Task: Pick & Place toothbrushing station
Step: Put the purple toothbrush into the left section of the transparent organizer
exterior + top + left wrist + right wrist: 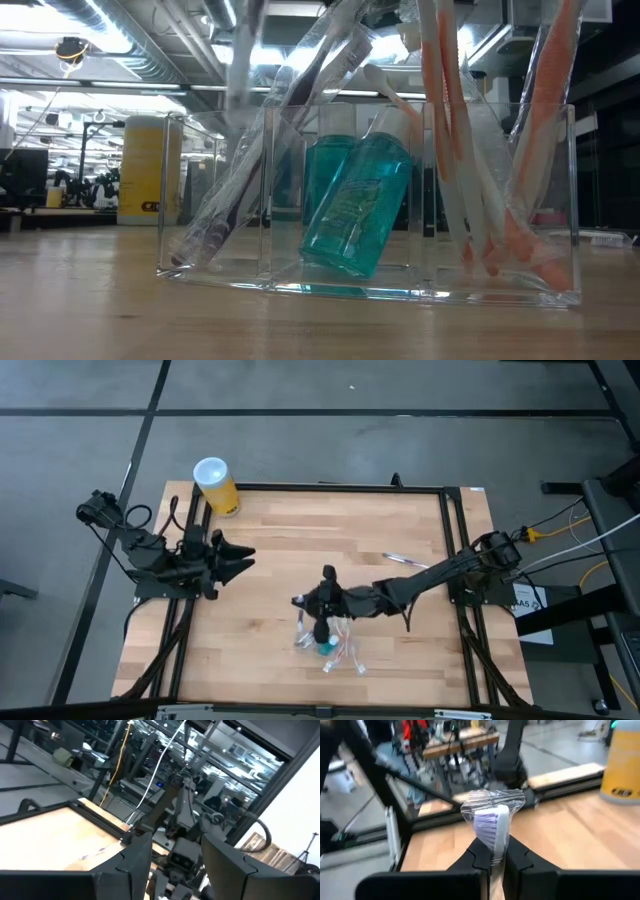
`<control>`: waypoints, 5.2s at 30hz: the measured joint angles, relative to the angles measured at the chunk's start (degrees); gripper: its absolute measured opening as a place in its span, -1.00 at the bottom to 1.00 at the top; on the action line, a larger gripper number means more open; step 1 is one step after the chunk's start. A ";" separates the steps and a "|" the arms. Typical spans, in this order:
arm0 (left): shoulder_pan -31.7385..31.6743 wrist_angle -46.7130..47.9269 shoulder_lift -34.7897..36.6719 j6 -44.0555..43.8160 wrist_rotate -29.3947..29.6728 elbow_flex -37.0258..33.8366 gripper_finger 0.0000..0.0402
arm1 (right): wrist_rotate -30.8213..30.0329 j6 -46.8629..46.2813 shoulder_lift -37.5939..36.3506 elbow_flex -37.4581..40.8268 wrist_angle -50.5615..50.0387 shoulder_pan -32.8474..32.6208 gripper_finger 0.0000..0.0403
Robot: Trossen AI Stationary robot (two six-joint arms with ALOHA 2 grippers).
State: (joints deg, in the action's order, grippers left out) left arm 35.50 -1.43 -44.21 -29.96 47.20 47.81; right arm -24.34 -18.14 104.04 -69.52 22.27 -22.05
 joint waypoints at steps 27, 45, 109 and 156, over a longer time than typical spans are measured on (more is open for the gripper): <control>12.47 -17.72 -19.65 -2.20 11.55 0.02 -0.17 | 4.17 -9.41 0.19 -0.04 -5.42 -4.21 -0.20; 13.86 -15.33 -29.40 -15.71 12.04 0.02 -0.19 | -3.39 -5.09 -0.65 -10.88 -9.07 -4.87 -0.24; -6.53 -3.22 -37.71 -7.04 -18.88 3.74 -0.80 | -23.03 2.17 -9.44 -22.85 -23.61 -14.60 -0.24; -46.16 57.49 -45.28 21.90 -48.34 51.89 -0.50 | 15.10 -17.23 -30.87 -10.27 -110.73 16.35 -0.42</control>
State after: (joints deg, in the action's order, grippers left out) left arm -10.67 56.06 -89.49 -8.07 -1.13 99.70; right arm -9.23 -35.36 73.17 -79.79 -88.46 -5.70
